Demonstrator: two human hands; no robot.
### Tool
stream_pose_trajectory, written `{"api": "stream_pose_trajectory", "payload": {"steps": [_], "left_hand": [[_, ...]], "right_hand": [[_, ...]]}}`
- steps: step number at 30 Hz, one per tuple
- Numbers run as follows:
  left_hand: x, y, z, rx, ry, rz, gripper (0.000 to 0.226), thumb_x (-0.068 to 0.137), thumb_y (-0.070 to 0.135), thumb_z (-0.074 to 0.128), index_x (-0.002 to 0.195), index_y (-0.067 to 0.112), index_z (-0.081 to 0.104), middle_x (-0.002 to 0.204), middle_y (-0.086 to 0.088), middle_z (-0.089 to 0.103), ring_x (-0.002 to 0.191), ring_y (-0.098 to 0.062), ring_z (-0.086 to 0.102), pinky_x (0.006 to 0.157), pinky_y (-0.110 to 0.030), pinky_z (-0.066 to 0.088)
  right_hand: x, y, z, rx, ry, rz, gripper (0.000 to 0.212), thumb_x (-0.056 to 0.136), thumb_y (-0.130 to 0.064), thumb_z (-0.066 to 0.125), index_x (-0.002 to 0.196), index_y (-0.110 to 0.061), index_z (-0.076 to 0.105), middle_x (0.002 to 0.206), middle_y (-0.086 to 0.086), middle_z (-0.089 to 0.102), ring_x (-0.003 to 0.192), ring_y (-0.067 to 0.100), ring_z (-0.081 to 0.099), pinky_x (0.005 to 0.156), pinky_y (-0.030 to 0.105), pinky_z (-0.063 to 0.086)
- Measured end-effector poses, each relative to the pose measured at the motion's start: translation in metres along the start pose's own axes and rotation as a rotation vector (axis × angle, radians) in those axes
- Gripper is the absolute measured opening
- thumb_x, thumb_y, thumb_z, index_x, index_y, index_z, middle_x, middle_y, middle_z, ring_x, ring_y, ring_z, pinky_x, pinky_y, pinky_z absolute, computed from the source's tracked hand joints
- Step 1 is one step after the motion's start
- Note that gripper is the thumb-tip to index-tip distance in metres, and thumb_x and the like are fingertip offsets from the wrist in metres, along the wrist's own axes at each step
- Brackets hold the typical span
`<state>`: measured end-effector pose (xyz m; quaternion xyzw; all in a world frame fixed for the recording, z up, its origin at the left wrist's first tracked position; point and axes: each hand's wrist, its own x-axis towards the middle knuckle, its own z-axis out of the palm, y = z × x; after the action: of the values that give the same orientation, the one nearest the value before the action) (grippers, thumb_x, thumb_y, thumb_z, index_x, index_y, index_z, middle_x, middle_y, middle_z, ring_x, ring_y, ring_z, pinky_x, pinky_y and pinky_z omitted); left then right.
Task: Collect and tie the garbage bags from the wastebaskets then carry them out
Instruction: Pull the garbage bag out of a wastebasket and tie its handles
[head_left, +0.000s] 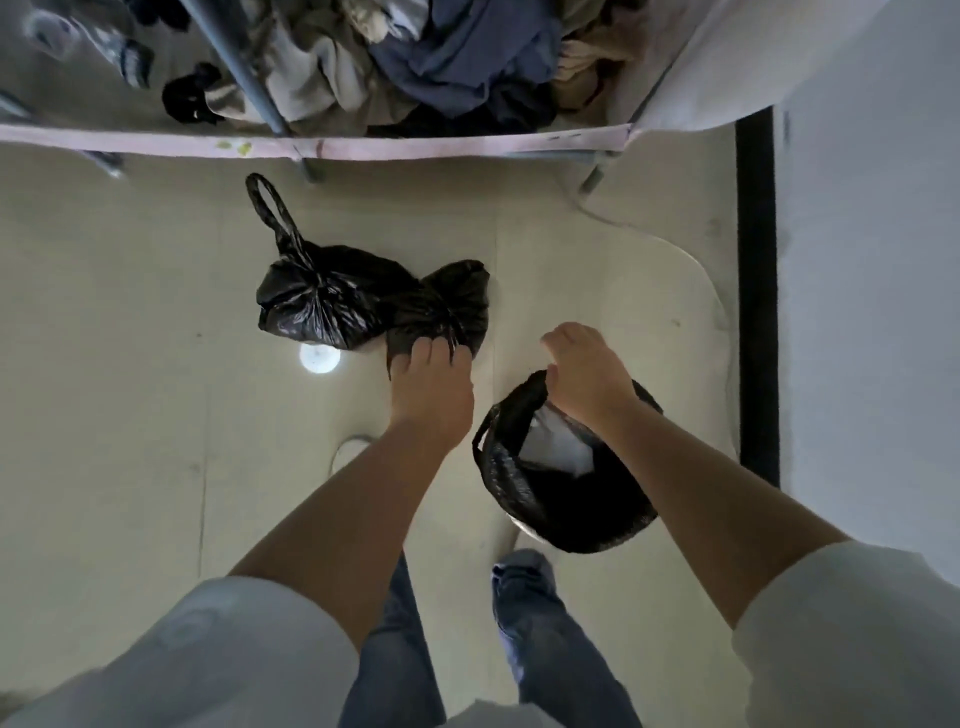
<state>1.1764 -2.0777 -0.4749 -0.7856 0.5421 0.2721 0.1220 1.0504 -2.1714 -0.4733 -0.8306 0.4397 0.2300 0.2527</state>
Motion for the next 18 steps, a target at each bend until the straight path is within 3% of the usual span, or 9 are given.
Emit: {"api": "stream_pose_trajectory", "payload": {"steps": [8,13,18], "left_hand": [[-0.081,0.079,0.058,0.020,-0.029,0.010,0.042,0.098,0.033,0.031,0.134,0.012,0.032,0.142,-0.009,0.033,0.134,-0.026,0.026,0.109,-0.039,0.024],[-0.110,0.109,0.105,0.075,-0.032,0.056,0.042,0.098,0.032,0.029,0.135,0.012,0.031,0.143,-0.008,0.032,0.135,-0.025,0.027,0.109,-0.039,0.023],[-0.138,0.126,0.171,0.079,-0.056,0.072,0.045,0.098,0.033,0.030,0.139,0.013,0.027,0.147,-0.008,0.028,0.139,-0.024,0.022,0.111,-0.039,0.022]], "right_hand": [[-0.104,0.093,0.055,-0.044,0.103,-0.018,0.042,0.093,-0.016,0.043,0.133,-0.006,0.042,0.139,0.013,0.044,0.129,0.029,0.039,0.104,0.039,0.035],[-0.151,0.132,0.121,-0.011,0.211,-0.003,0.034,0.083,-0.008,0.059,0.115,0.004,0.058,0.115,0.023,0.062,0.107,0.040,0.058,0.089,0.044,0.048],[-0.179,0.158,0.191,-0.098,0.171,-0.050,0.036,0.066,-0.012,0.077,0.099,-0.001,0.068,0.094,0.016,0.071,0.087,0.035,0.069,0.073,0.041,0.056]]}}
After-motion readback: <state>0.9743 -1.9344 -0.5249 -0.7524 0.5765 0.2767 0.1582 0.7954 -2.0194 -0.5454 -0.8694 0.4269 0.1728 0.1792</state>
